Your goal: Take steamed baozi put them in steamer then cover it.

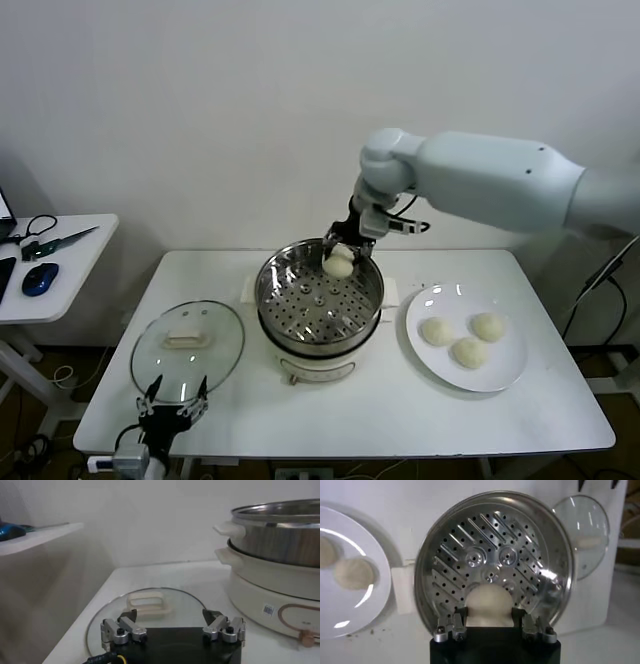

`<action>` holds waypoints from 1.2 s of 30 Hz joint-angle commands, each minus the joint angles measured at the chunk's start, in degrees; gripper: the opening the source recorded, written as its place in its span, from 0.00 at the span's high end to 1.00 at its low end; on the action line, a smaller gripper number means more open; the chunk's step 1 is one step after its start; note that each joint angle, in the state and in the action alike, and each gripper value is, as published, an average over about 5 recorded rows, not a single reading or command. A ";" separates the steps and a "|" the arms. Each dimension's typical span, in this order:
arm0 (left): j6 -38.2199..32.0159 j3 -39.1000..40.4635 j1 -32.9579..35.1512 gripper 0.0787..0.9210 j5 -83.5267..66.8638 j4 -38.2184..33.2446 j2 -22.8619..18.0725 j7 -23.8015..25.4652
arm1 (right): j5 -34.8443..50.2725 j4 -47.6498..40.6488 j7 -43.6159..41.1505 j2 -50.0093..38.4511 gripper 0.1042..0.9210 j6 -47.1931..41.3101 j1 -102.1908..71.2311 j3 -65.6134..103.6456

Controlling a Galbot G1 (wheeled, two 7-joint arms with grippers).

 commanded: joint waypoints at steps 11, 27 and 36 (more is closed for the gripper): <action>-0.06 -0.42 -0.91 0.12 -0.58 1.38 0.07 -0.16 | -17.86 -25.63 5.24 13.61 0.39 9.38 -16.41 10.54; 0.04 -0.09 -0.94 0.12 -0.38 1.05 -0.13 -0.24 | 9.37 -17.39 0.09 9.20 0.17 9.38 2.33 -2.94; -0.25 0.01 -0.46 0.12 -0.17 0.58 -0.06 -0.26 | 48.60 -1.03 -11.49 -11.31 0.12 -16.17 25.97 -30.09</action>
